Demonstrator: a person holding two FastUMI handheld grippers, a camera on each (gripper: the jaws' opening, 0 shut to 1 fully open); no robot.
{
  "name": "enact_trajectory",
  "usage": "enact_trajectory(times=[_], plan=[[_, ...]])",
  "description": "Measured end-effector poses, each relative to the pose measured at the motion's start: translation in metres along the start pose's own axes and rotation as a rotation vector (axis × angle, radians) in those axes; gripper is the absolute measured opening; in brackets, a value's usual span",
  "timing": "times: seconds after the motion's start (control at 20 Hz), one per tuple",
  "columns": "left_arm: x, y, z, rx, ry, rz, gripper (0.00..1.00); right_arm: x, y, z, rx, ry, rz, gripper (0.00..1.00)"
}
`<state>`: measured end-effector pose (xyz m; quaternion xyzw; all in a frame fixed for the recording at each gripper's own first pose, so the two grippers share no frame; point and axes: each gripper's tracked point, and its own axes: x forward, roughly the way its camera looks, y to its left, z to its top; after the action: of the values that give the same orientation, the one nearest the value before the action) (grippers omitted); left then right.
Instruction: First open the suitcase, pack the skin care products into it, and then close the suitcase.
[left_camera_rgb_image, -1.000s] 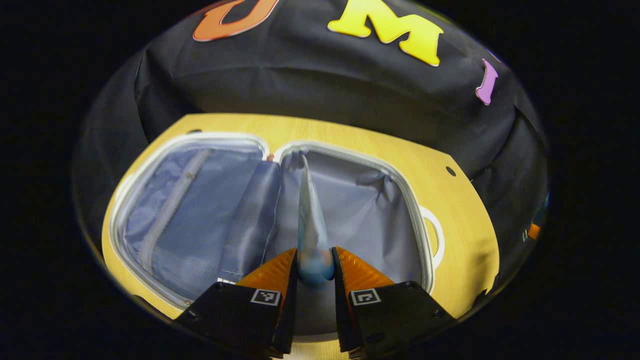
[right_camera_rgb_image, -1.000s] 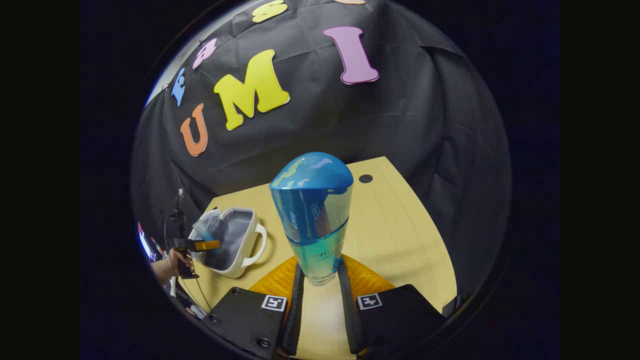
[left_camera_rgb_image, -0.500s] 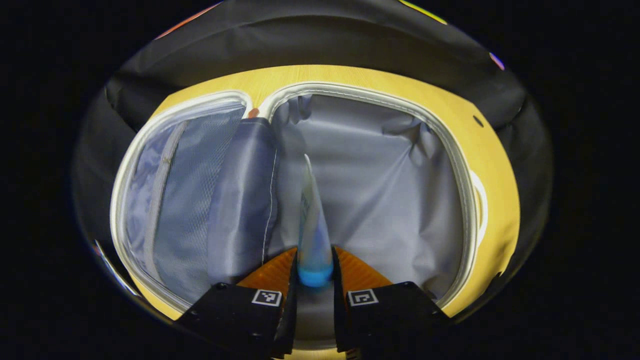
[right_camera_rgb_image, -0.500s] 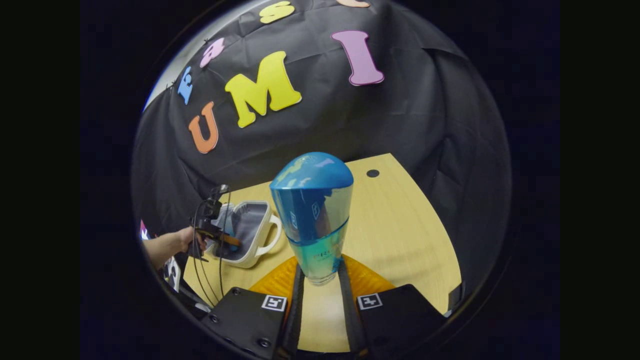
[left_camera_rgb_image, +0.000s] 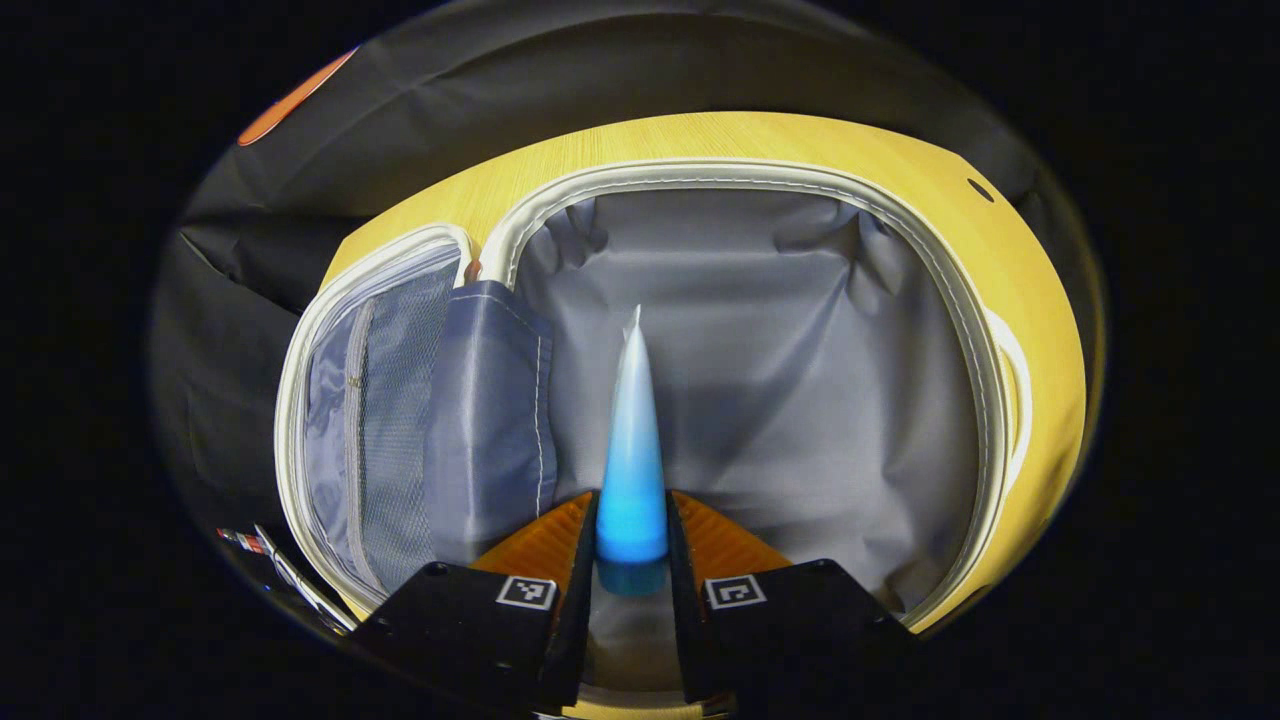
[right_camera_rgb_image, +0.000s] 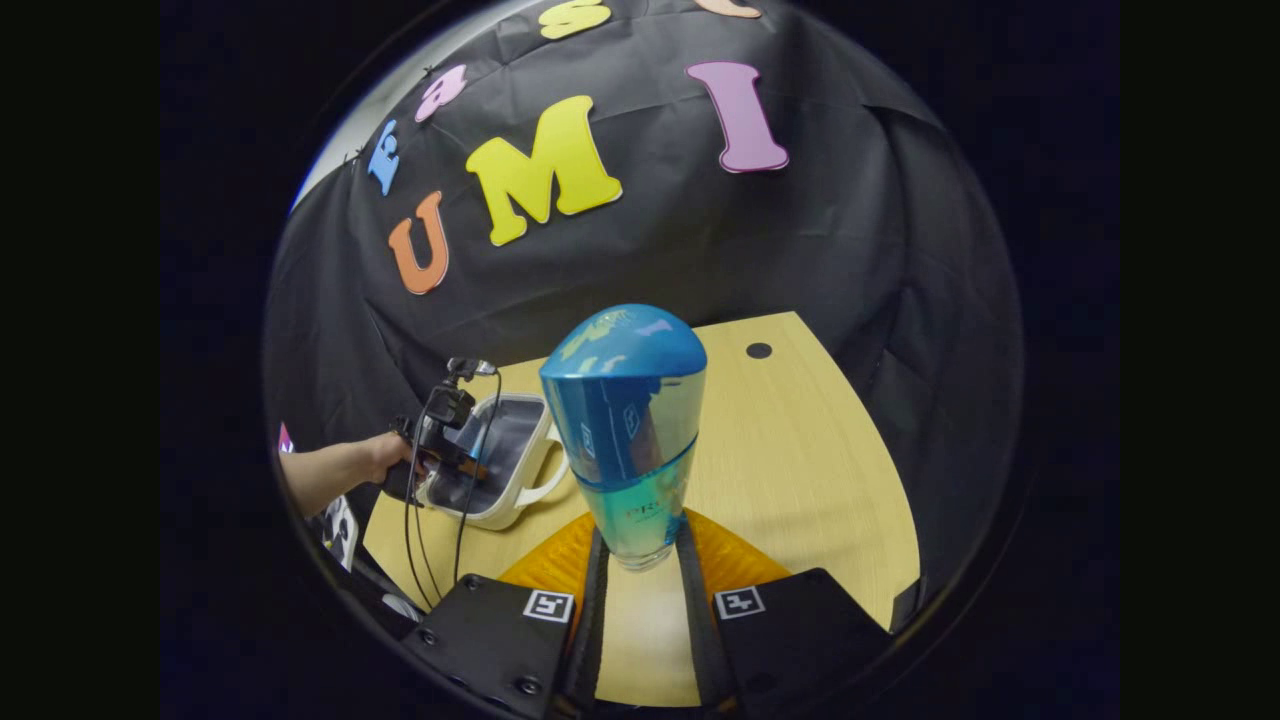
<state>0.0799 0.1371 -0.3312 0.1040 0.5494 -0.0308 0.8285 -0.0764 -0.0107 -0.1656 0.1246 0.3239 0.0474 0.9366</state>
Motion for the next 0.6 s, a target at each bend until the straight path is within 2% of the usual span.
enact_trajectory(times=[0.15,0.2,0.3,0.35,0.4,0.5,0.55,0.6], plan=[[0.0,0.002,-0.001,-0.02,-0.007,-0.003,0.43,0.001,0.002,0.0,-0.014,0.009,0.014,0.34],[-0.001,-0.002,-0.001,-0.032,-0.008,-0.019,0.43,0.002,0.004,0.0,-0.021,0.014,0.021,0.31],[-0.01,-0.011,-0.003,-0.068,-0.02,-0.055,0.55,0.006,0.013,0.002,-0.037,0.028,0.048,0.35],[-0.019,-0.013,-0.003,-0.085,-0.043,-0.062,0.71,0.011,0.02,0.002,-0.047,0.04,0.067,0.35],[-0.03,-0.014,-0.001,-0.107,-0.078,-0.076,0.74,0.016,0.029,0.003,-0.059,0.053,0.093,0.32],[-0.056,-0.016,0.004,-0.174,-0.184,-0.12,0.82,0.028,0.054,0.008,-0.1,0.067,0.145,0.34],[-0.07,-0.013,0.004,-0.202,-0.244,-0.128,0.89,0.034,0.068,0.011,-0.12,0.071,0.168,0.34],[-0.083,-0.007,0.004,-0.234,-0.311,-0.134,0.91,0.041,0.083,0.013,-0.137,0.078,0.194,0.34]])
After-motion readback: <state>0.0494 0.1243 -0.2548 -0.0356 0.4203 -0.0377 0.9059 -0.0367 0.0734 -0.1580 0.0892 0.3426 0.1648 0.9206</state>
